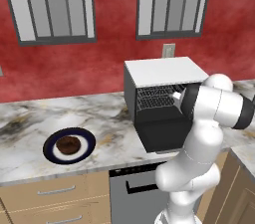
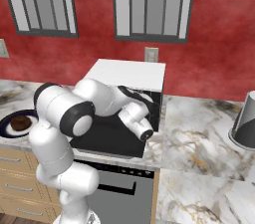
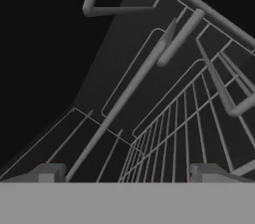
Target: Pick up the bagel from the plate, place it on the toaster oven rack, close the door, and set the timer.
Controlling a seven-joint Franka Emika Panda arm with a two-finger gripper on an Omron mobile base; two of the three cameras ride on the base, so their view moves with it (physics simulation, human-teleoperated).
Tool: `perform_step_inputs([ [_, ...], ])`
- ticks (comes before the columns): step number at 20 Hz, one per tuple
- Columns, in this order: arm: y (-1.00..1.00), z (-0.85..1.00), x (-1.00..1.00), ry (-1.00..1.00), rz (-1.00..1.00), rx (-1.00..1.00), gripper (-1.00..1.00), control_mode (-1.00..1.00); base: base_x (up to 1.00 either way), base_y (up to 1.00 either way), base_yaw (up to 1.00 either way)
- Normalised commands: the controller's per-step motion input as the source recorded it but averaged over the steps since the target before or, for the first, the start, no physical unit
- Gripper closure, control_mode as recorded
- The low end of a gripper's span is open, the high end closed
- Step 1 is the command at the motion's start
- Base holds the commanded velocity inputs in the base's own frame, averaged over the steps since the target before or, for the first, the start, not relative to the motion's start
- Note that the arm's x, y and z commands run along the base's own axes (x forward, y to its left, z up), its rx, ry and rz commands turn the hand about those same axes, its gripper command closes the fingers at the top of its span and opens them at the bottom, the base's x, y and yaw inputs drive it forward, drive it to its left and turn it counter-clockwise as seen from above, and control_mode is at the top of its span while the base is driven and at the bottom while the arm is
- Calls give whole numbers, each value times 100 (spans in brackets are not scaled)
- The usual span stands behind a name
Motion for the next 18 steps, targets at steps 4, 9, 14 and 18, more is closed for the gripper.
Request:
perform_step_inputs([
  [4, -22, 0, -3, 0, 0, 0, -100, -100, 0, 0, 0],
  [9, -5, 5, -6, 0, 0, 0, -100, -100, 0, 0, 0],
  [14, -4, 22, -2, 0, 0, 0, -100, -100, 0, 0, 0],
  [18, -15, 20, -42, 0, 4, 0, -100, -100, 0, 0, 0],
])
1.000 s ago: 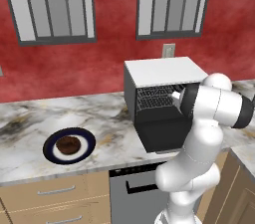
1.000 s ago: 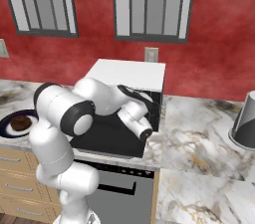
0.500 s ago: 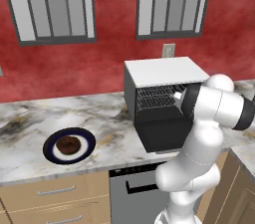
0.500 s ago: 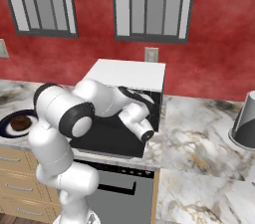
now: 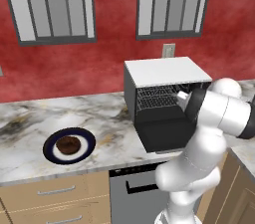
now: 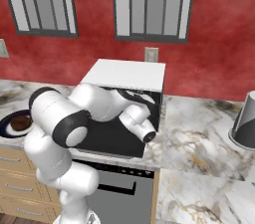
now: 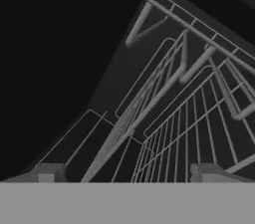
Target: Pick up the bagel from the plate, place it on the toaster oven rack, close the door, and set the timer.
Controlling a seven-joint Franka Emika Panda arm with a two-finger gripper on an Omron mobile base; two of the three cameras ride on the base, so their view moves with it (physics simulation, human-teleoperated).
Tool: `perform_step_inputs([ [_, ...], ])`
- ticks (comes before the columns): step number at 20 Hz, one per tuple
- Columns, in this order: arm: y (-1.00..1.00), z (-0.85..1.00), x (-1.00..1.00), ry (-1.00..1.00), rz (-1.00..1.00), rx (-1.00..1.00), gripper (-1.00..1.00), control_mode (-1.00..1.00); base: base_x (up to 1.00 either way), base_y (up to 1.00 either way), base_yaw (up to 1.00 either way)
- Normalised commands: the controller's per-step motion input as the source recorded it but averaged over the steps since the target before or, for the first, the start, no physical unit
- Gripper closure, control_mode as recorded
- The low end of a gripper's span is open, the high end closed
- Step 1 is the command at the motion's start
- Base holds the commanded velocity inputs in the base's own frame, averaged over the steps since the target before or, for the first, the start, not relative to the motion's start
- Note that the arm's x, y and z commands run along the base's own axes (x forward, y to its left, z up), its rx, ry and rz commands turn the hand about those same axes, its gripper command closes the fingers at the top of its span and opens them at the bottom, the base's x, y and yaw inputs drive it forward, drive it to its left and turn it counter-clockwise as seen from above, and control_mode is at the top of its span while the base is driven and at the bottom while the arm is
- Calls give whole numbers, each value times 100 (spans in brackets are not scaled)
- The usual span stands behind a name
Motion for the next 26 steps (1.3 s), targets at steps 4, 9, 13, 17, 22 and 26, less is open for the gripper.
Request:
perform_step_inputs([
  [4, -11, 24, -70, -4, 6, 0, -100, -100, 0, 0, 0],
  [9, -8, 27, -39, -1, 7, 0, -100, -100, 0, 0, 0],
  [13, -2, 26, 8, 0, 7, 0, -100, -100, 0, 0, 0],
  [17, 0, 8, 16, 0, 6, 0, -100, -100, 0, 0, 0],
  [22, 0, -4, 26, 2, 4, 0, -100, -100, 0, 0, 0],
  [26, 0, -15, 36, 3, 3, 0, -100, -100, 0, 0, 0],
])
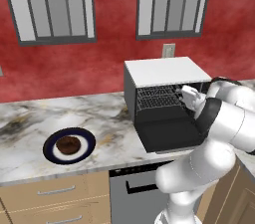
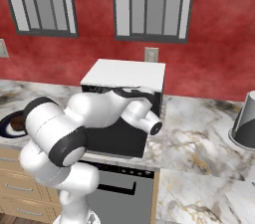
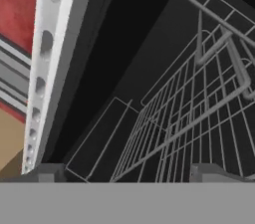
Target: Pick up the bagel from the plate, place it on the toaster oven rack, close the door, and set the timer.
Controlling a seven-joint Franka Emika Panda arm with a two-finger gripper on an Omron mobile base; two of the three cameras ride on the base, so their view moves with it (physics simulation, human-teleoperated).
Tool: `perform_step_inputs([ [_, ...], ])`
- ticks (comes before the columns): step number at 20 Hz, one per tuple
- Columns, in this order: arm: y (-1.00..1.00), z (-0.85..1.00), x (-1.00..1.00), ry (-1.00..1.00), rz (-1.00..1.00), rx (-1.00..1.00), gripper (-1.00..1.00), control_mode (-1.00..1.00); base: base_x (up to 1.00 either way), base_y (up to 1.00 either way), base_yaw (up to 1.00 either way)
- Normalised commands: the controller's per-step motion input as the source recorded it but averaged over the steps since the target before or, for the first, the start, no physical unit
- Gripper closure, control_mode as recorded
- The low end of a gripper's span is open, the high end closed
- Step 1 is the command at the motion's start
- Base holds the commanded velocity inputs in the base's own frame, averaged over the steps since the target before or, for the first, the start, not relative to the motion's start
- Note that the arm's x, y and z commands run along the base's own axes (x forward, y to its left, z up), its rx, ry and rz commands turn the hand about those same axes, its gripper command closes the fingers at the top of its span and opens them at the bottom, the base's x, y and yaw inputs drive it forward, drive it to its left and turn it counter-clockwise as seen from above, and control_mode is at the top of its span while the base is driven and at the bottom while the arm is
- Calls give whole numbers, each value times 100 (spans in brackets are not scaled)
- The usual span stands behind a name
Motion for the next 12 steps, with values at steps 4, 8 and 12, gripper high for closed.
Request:
perform_step_inputs([
  [4, 0, -22, 43, 4, 2, 0, -100, -100, 0, 0, 0],
  [8, 0, -29, 29, 1, 2, 0, -100, -100, 0, 0, 0],
  [12, 0, -29, 27, 0, 1, 0, -100, -100, 0, 0, 0],
])
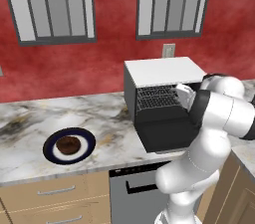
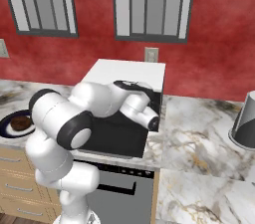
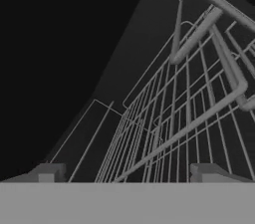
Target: Pick up the bagel from the plate, place it on the toaster oven rack, close the door, and set the timer.
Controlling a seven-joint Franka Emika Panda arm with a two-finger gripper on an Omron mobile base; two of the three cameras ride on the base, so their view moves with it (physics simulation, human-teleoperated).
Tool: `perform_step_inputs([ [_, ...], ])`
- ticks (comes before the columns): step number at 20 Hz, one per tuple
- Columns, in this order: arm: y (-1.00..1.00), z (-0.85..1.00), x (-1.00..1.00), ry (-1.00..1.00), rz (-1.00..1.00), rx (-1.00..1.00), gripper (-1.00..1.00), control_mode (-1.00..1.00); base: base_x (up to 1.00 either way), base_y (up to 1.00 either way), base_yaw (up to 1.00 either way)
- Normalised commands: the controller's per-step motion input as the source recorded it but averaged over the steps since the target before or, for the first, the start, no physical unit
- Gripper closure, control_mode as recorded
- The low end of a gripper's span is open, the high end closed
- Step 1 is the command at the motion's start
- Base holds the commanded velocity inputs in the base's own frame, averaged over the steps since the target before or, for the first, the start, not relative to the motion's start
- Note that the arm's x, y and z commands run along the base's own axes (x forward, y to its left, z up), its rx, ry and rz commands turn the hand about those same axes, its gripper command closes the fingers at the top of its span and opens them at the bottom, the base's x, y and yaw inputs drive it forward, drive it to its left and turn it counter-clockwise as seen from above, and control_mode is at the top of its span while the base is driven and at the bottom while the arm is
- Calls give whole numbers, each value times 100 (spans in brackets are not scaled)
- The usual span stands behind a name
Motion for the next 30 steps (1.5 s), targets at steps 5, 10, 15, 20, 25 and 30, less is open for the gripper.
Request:
perform_step_inputs([
  [5, 0, -32, 10, -1, 0, 0, -100, -100, 0, 0, 0],
  [10, 0, -26, 14, -7, 0, -2, -100, -100, 0, 0, 0],
  [15, 0, 0, 23, -12, 0, 0, -100, -100, 0, 0, 0],
  [20, 0, 0, 25, -8, 0, 0, -100, -100, 0, 0, 0],
  [25, 1, 0, 40, 0, 0, 0, 100, -100, 0, 0, 0],
  [30, 12, 0, 27, 0, 0, -1, 100, -100, 0, 0, 0],
])
